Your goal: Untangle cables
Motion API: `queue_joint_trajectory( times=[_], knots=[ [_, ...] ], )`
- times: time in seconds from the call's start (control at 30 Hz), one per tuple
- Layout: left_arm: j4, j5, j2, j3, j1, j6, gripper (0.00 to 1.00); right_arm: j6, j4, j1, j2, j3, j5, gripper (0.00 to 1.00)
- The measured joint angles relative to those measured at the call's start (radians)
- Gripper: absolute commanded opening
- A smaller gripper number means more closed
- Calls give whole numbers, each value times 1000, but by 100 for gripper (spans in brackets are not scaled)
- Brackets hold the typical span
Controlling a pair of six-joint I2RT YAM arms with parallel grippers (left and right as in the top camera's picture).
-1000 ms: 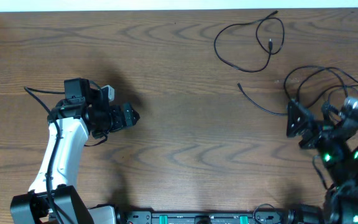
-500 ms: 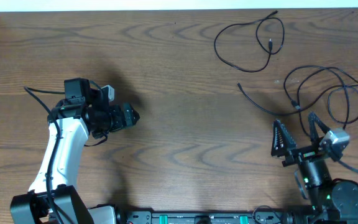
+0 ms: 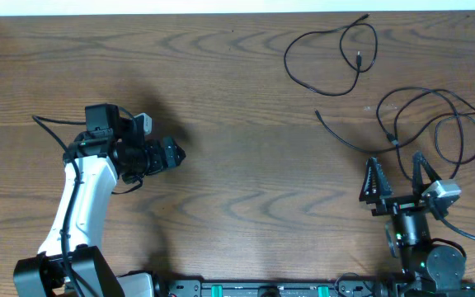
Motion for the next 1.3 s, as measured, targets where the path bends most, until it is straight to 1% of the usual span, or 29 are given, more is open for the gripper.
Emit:
queue_joint_trajectory(
  times=[0.17,0.47,0.73,0.87,1.3],
  knots=[
    [0,0,0,0,0,0,98,0,17,3,0,-50,16,99],
    [0,0,0,0,0,0,98,0,-8,3,0,-54,74,99],
    [0,0,0,0,0,0,98,0,-155,3,-1,-55,127,99],
    [0,0,0,0,0,0,98,-5,-182,2,-1,-55,153,99],
    [0,0,0,0,0,0,98,-178,-185,2,-1,-55,150,99]
  ],
)
